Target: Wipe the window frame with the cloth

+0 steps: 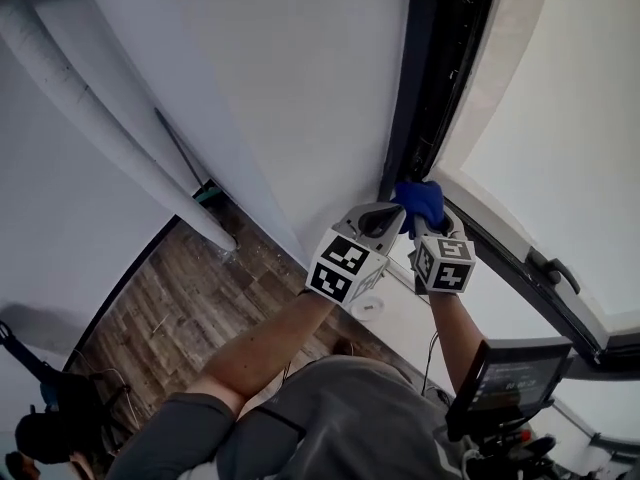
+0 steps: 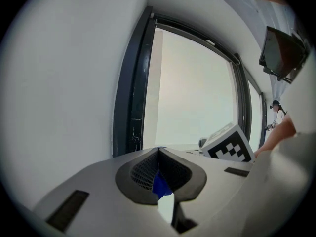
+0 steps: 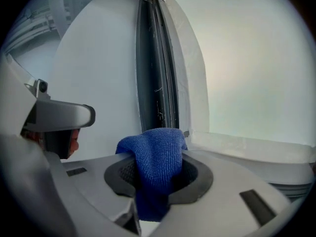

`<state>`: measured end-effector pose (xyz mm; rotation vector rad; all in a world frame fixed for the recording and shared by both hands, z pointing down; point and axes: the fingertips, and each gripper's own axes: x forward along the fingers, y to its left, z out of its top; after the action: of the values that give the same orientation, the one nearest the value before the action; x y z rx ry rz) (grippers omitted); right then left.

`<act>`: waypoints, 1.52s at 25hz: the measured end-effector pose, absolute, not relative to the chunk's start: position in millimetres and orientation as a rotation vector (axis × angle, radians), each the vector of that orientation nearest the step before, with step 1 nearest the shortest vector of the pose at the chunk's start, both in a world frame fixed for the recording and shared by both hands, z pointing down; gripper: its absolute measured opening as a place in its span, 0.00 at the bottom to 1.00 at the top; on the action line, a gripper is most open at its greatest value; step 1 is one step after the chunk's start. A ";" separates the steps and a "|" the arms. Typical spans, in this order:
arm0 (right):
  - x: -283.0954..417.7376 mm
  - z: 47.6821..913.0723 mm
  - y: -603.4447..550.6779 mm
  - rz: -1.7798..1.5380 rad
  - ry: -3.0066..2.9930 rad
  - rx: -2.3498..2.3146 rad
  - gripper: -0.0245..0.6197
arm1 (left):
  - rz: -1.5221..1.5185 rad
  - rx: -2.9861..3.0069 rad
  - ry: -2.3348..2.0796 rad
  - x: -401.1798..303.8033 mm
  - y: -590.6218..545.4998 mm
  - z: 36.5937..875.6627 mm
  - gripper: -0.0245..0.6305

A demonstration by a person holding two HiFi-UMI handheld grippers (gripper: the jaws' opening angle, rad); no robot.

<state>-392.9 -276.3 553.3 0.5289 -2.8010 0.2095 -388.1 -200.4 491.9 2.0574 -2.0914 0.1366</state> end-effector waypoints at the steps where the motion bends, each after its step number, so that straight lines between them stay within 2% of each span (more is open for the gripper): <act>1: -384.4 547.7 -275.3 0.219 -2.809 0.540 0.23 | 0.124 2.065 -2.094 -384.8 -201.1 487.7 0.05; 14: -237.1 469.5 -294.2 0.250 -2.891 0.772 0.23 | -0.020 2.149 -2.077 -322.7 -220.3 450.2 0.05; 27: -70.0 432.7 -337.0 0.277 -2.834 1.163 0.23 | 0.006 2.336 -1.863 -215.1 -269.0 438.6 0.05; 38: 7.6 418.3 -347.2 0.223 -2.815 1.226 0.23 | 0.021 2.454 -1.776 -158.0 -284.6 413.3 0.05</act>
<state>7.6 -347.2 418.3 1.2263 -2.8152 0.2232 -158.0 -284.6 413.3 2.4537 -1.7762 0.0214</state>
